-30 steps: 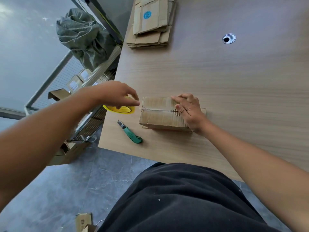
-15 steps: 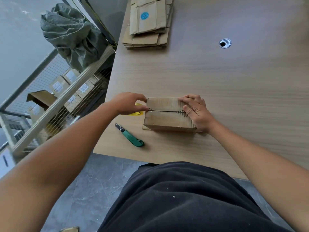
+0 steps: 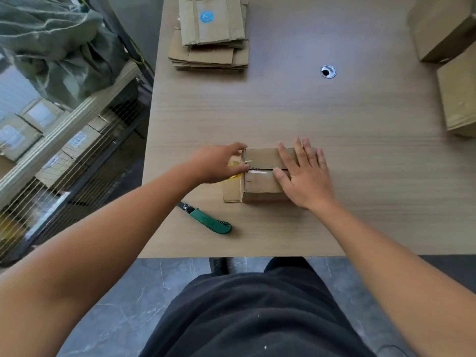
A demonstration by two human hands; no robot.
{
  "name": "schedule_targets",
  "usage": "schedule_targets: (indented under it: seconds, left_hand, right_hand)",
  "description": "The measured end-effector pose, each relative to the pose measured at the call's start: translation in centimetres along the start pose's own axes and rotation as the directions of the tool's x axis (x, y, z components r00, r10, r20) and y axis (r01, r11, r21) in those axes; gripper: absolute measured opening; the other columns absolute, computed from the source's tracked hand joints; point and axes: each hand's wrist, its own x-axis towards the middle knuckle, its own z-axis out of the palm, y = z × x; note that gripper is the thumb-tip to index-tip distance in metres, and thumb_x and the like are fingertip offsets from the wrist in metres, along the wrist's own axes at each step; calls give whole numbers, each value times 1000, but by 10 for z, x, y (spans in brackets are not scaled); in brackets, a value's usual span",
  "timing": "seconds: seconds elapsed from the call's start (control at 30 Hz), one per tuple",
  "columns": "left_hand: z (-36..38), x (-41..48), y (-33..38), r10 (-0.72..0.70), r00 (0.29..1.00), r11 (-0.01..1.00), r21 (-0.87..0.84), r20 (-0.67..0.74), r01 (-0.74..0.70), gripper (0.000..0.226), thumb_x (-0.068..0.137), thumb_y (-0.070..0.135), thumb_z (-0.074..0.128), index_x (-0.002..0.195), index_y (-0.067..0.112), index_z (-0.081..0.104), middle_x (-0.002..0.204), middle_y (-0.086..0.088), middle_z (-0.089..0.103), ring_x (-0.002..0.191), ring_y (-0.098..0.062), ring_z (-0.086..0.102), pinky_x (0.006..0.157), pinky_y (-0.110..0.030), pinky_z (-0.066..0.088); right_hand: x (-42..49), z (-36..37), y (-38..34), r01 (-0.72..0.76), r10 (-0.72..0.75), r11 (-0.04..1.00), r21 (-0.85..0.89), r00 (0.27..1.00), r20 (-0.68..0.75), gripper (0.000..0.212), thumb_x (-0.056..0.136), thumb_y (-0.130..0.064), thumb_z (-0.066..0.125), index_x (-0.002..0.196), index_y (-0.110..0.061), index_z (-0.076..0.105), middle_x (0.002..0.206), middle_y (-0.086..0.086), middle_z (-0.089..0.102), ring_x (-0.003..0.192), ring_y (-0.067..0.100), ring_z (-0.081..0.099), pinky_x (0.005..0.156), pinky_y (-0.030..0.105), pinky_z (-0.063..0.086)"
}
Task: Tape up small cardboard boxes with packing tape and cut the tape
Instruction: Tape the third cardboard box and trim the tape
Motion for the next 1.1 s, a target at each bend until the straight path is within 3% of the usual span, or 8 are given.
schedule_targets:
  seconds: [0.2,0.33,0.47,0.57,0.7,0.87,1.0,1.1]
  left_hand:
    - [-3,11,-14,183,983,969,-174,17,-177,58,96,50,61,149,49,38,153,9,48,137,-19,47,110,-31,38]
    - [-2,13,-14,203,979,956,-218,11,-196,57,93,45,67,146,43,45,142,8,58,132,-12,52,106,-24,39]
    - [-2,12,-13,201,980,959,-206,6,-195,58,92,48,66,145,43,45,142,11,58,132,-8,52,110,-34,41]
    - [-1,10,-13,194,981,959,-214,9,-188,57,92,50,65,145,45,44,143,12,56,133,-5,50,111,-34,40]
    - [-3,9,-11,204,979,954,-222,-6,-200,57,93,49,65,146,44,44,143,15,55,133,-3,49,109,-28,39]
    - [-3,12,-11,216,976,955,-204,-14,-214,57,93,49,65,146,45,44,143,6,58,134,-13,51,107,-30,40]
    - [0,13,-14,202,979,952,-233,-16,-200,58,92,51,66,145,47,44,142,1,58,131,-21,53,107,-34,41]
    - [2,9,-11,196,980,955,-222,-25,-197,58,92,54,64,146,48,42,142,1,58,129,-25,55,106,-35,42]
  right_hand:
    - [7,-20,5,-69,150,903,424,975,-161,66,95,-49,42,155,-22,38,166,12,21,156,28,5,126,46,2]
    - [-46,4,-53,354,-190,896,270,853,-485,56,97,-41,55,142,-7,52,154,12,45,153,29,22,125,53,11]
    - [-96,76,-140,421,-401,834,358,907,-132,65,98,-42,61,147,-2,46,153,13,46,149,30,32,123,47,24]
    - [-90,118,-174,207,-253,924,322,961,109,75,98,-45,60,154,-3,33,153,17,41,142,36,35,119,44,27]
    - [-69,130,-187,113,-116,990,89,993,33,43,90,-30,73,124,-7,62,113,14,61,97,35,58,80,44,46]
    - [-109,98,-126,34,-103,861,507,989,108,30,102,-28,52,126,-10,54,107,3,53,95,18,50,79,30,41]
    - [-166,25,-86,-85,226,692,717,969,-104,10,102,-37,52,102,-28,54,84,-17,48,76,5,47,67,20,34]
    - [-127,-19,-87,-54,309,762,645,906,-289,18,103,-44,47,102,-28,57,99,-23,54,102,11,51,92,29,40]
